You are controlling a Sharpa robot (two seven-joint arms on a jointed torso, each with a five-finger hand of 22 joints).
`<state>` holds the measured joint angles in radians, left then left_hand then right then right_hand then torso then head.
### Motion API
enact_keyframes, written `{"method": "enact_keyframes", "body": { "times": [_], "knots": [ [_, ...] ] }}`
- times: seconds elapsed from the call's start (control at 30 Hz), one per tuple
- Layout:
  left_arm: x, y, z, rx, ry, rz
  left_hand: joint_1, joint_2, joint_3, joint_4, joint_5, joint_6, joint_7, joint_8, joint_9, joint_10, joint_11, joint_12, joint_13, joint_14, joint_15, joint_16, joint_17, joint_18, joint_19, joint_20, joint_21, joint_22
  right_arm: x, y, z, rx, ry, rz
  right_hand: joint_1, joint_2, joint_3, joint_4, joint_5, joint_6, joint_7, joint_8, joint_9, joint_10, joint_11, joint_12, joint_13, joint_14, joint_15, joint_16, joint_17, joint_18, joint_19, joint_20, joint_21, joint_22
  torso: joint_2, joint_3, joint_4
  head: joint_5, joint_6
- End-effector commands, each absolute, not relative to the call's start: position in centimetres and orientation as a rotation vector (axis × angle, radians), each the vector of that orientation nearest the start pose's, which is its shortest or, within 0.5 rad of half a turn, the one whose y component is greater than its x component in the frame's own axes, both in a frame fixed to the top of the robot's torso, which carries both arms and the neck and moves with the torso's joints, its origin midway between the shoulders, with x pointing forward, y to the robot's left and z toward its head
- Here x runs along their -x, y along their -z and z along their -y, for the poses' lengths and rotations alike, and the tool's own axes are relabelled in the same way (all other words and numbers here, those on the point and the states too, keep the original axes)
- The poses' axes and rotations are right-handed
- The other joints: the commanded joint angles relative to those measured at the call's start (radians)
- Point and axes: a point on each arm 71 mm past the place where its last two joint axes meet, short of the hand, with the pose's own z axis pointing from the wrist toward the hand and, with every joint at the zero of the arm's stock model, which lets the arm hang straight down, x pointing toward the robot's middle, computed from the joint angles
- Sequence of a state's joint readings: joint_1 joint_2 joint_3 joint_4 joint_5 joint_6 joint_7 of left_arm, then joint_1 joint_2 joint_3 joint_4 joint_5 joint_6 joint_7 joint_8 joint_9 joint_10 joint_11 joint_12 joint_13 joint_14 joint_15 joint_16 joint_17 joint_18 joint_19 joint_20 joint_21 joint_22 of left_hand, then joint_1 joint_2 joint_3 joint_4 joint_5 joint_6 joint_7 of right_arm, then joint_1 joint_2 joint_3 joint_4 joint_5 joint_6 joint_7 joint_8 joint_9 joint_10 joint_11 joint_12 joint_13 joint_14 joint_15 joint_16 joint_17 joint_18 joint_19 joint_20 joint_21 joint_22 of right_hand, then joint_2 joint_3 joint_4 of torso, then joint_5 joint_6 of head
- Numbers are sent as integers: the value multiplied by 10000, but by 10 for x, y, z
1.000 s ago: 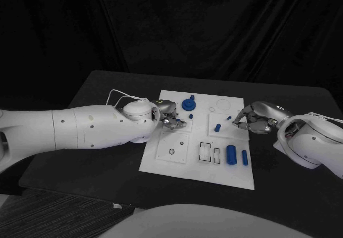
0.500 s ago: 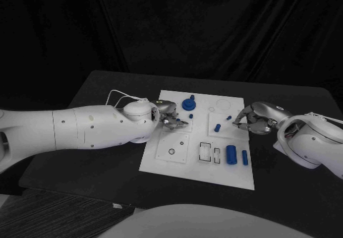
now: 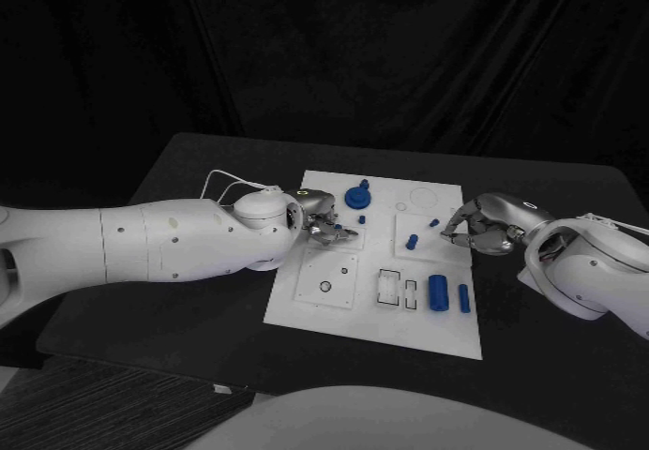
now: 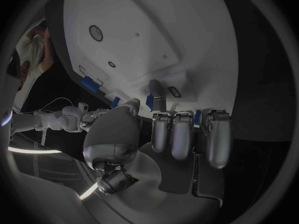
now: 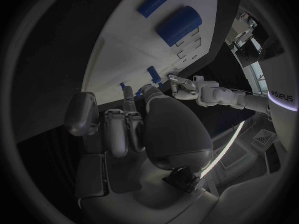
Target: Assemble the parts on the task board
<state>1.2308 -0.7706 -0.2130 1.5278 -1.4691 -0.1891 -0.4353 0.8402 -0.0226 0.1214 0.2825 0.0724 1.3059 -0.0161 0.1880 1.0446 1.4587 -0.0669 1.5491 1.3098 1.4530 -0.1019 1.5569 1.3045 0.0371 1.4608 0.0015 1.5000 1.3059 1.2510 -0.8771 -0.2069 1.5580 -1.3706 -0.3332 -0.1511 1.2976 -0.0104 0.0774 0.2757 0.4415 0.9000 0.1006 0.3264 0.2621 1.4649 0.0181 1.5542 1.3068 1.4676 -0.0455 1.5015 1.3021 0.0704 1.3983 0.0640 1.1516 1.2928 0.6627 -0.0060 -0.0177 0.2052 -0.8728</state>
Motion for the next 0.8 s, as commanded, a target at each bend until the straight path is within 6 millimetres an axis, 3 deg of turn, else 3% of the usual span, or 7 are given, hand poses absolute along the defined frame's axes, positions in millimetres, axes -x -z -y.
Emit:
{"method": "enact_keyframes", "body": {
  "times": [0.03,0.2,0.3,0.57,0.63,0.7,0.8],
  "knots": [
    [-466,243,-180,-1535,3784,-19381,58,-97,-640,50,-191,-8,-73,195,292,1121,-139,217,2610,1178,-200,139,2663,-176,746,-82,-65,2312,-465,221,214,981,-5805,-18128,234,13,210,-53,202,-87,-21,144,158,1059,26,166,2640,711,6,-138,1596,220,-66,7,-278,1534,0,4,4,-4,2],
    [-466,242,-180,-1485,3890,-19233,249,23,-917,59,-180,-2,-124,458,868,1121,-182,217,2610,1178,-235,139,2663,-177,750,-117,-70,2320,-465,221,215,973,-5797,-18127,234,13,210,-53,202,-87,-21,144,158,1059,26,166,2640,711,6,-138,1596,220,-66,7,-278,1534,1,6,4,-19,2],
    [-466,241,-180,-1461,3924,-19179,443,165,-1232,63,-168,8,-145,1666,1907,1121,-199,217,2610,1178,-252,139,2663,-172,744,-136,-98,2322,-465,221,215,972,-5794,-18126,234,13,210,-53,202,-87,-21,144,158,1059,26,166,2640,711,6,-138,1596,220,-66,7,-278,1534,7,4,-5,-18,2],
    [-466,241,-181,-1375,3824,-19186,593,274,-1510,59,-157,167,-180,3034,2772,1121,-224,217,2610,1178,-271,139,2663,-180,762,-151,-75,2343,-465,222,215,980,-5778,-18174,234,13,210,-53,202,-87,-21,144,158,1059,26,166,2640,711,6,-138,1596,220,-66,7,-278,1534,-2,5,-7,-20,2],
    [-466,241,-182,-1359,3757,-19230,595,276,-1516,60,-156,175,-181,3073,2792,1121,-226,217,2610,1178,-272,139,2663,-180,763,-152,-75,2344,-465,222,215,982,-5774,-18192,250,12,221,-56,214,-79,-18,152,161,1059,30,166,2640,706,7,-149,1583,221,-69,8,-289,1532,-1,6,-2,-12,2],
    [-466,242,-182,-1348,3709,-19263,589,351,-1568,72,-128,226,-195,3331,2953,1121,-237,217,2610,1178,-280,139,2663,-180,766,-160,-74,2347,-465,223,215,983,-5771,-18204,250,12,221,-56,214,-79,-18,152,161,1059,30,166,2640,706,7,-149,1583,221,-69,8,-289,1532,-1,7,-3,-4,2],
    [-466,242,-183,-1346,3678,-19286,609,446,-1612,69,23,195,-203,3351,3069,1121,-246,217,2610,1178,-289,139,2663,-181,769,-168,-74,2350,-465,223,215,984,-5767,-18220,250,12,221,-56,214,-79,-18,152,161,1059,30,166,2640,706,7,-149,1583,221,-69,8,-289,1532,-1,2,2,-2,2]
  ]
}}
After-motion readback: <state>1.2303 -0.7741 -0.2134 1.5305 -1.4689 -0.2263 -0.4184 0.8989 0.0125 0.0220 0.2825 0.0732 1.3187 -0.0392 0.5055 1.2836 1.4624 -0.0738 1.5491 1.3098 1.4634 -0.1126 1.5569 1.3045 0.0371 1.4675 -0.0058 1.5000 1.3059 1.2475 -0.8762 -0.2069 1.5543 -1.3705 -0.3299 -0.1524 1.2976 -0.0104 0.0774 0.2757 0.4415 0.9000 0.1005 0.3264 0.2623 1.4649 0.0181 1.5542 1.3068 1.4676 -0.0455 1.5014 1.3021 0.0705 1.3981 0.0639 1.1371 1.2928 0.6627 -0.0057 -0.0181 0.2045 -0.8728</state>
